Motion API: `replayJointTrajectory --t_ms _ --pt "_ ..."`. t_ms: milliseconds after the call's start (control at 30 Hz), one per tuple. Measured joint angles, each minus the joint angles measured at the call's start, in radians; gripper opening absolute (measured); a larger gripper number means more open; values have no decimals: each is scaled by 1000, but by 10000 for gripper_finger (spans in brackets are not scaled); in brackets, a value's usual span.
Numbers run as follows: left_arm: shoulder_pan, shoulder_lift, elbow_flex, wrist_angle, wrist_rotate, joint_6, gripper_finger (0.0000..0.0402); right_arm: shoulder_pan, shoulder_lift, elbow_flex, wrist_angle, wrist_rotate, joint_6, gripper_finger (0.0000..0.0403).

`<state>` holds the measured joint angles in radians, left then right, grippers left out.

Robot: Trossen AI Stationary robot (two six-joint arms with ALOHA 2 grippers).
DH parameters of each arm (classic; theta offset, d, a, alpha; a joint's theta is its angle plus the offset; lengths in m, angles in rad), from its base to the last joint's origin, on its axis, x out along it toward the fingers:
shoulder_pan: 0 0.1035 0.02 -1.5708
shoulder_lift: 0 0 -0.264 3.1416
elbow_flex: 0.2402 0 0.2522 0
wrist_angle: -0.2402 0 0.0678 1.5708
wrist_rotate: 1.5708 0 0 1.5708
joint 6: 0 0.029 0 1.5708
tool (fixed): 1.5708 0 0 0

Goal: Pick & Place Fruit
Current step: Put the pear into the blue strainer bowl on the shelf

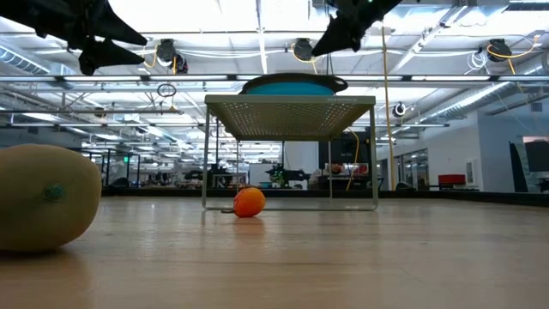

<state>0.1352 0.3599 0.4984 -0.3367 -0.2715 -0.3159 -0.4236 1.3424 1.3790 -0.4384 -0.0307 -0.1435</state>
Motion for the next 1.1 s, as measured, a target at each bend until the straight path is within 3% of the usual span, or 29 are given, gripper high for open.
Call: replayJointTrajectory --t_ms 667,1100 --pt "0 0 0 20 0 -34 235 0 -504 -583 472 2 184 1" --pt "0 6 0 244 8 -30 234 0 -709 -761 504 2 185 1"
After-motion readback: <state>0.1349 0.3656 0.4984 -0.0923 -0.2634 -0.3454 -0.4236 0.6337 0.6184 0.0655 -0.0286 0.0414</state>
